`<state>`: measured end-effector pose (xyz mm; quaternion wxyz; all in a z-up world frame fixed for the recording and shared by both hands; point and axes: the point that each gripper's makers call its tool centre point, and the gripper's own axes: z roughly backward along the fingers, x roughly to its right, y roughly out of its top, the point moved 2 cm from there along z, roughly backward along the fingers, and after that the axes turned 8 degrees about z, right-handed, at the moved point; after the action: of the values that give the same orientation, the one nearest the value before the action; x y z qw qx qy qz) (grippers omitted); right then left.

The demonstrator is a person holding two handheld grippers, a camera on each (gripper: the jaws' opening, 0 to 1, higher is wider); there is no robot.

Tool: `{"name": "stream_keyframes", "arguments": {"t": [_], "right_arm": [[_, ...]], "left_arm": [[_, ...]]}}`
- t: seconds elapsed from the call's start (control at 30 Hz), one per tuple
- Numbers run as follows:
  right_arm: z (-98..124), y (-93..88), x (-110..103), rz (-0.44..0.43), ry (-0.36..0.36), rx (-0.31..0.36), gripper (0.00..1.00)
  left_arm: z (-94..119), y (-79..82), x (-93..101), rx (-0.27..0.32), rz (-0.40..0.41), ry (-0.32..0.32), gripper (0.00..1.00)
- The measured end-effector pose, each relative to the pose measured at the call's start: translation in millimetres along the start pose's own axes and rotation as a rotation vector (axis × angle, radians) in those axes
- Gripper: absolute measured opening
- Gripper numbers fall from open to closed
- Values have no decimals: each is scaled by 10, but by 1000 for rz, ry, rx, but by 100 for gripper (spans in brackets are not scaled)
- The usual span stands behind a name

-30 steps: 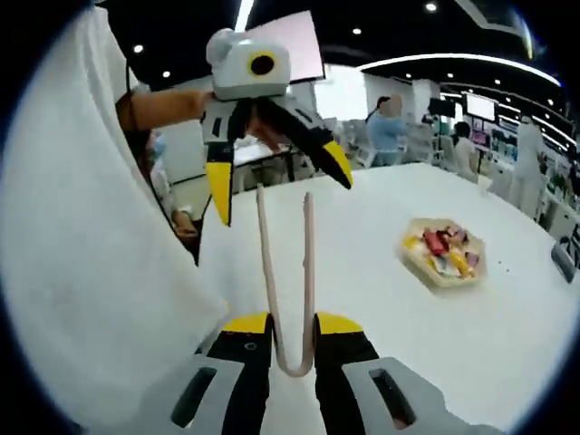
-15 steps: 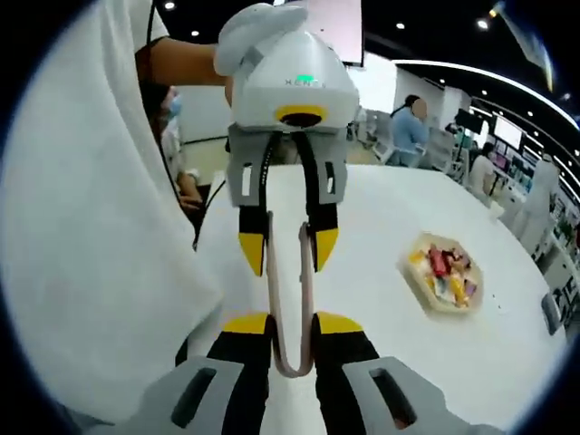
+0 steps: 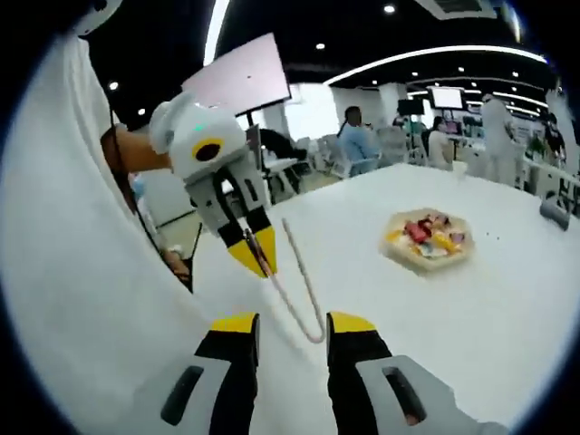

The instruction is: Place the target food into the container with the food tongs after gripping and lifting it, then release it inside without dropping or visibly crushing the food.

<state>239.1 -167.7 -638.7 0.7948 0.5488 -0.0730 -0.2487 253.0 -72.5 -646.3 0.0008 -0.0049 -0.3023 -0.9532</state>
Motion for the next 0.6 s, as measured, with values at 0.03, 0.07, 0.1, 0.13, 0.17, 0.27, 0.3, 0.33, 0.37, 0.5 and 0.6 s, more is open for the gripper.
{"name": "stream_keyframes", "arguments": {"t": [0.03,0.07,0.1,0.13,0.17,0.27,0.3,0.33,0.37,0.5,0.6], "right_arm": [[-12,-38,-1,13,-9,-5,25],[-23,-75,-2,25,-19,-9,24],[-41,-118,-11,18,-21,-17,24],[-51,-137,-38,5,-18,-24,24],[-54,-136,-49,5,-18,-22,24],[-104,-122,-161,15,9,-24,25],[-132,-152,-198,45,26,-34,27],[-154,-194,-205,64,34,-48,29],[-190,-250,-215,72,41,-66,32],[-285,-353,-192,118,40,-89,35],[-379,-343,-197,148,53,-100,39]], "left_arm": [[-47,-26,18,14,36,-21,0],[-106,-100,36,-22,11,6,0],[-111,-121,93,-13,-12,2,0],[-135,-139,97,-18,10,-10,0],[-132,-143,129,-18,25,-17,0],[-89,-114,175,-10,-16,8,0],[-50,-75,176,1,-20,17,0],[-34,-51,172,16,-21,20,0],[12,19,175,51,-24,28,0],[128,141,234,123,-33,16,0],[178,230,309,182,-28,-12,0]]}}
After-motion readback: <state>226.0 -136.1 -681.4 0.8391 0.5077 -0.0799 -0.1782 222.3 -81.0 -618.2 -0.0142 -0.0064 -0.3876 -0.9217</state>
